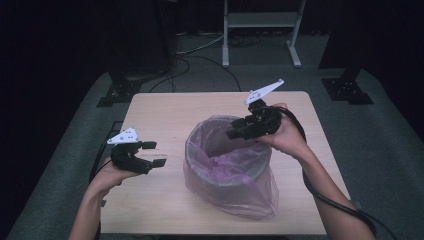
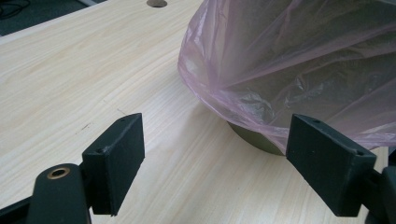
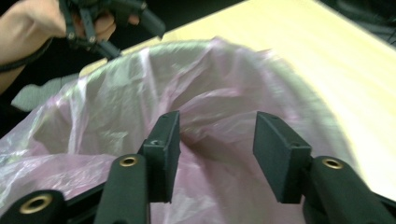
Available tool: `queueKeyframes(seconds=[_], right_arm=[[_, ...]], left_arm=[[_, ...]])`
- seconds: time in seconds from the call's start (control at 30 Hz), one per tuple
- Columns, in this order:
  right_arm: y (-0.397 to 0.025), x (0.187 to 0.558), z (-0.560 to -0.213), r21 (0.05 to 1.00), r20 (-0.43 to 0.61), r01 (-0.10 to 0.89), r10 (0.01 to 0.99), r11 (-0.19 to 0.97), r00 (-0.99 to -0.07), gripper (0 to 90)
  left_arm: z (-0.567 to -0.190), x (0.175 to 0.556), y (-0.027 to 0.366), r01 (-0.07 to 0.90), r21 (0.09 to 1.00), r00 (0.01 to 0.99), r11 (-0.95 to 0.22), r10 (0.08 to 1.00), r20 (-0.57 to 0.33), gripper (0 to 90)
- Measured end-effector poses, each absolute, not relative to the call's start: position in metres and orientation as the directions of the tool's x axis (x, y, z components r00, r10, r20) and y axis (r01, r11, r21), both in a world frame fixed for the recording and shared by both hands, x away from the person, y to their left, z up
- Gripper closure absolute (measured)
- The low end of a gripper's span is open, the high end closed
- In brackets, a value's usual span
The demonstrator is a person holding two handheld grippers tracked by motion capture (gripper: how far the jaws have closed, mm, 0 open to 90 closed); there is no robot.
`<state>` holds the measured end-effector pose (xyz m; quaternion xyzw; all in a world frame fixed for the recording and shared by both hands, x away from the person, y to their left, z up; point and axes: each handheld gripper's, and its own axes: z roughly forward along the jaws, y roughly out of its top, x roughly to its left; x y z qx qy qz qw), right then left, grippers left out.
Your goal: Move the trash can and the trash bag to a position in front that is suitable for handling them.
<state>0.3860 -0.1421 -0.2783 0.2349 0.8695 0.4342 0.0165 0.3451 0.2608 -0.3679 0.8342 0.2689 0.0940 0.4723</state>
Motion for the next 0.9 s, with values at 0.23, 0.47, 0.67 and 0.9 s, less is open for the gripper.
queueKeyframes(seconds=[0.23,0.47,0.67,0.9], right_arm=[[-0.172,0.396,-0.272,0.796,0.205,0.426,0.471,0.43,-0.858,44.3],[-0.199,0.405,-0.272,0.825,0.225,0.442,0.513,0.352,-0.828,38.7],[-0.218,0.414,-0.277,0.839,0.257,0.467,0.552,0.28,-0.793,35.1],[-0.232,0.419,-0.289,0.842,0.261,0.48,0.594,0.245,-0.761,33.7]], left_arm=[[-0.363,0.348,0.256,0.353,0.84,0.838,-0.411,0.538,-0.089,17.2],[-0.363,0.35,0.252,0.356,0.836,0.84,-0.418,0.535,-0.09,17.2],[-0.362,0.351,0.25,0.356,0.836,0.839,-0.417,0.537,-0.089,17.1],[-0.366,0.352,0.251,0.364,0.834,0.836,-0.414,0.54,-0.097,17.1]])
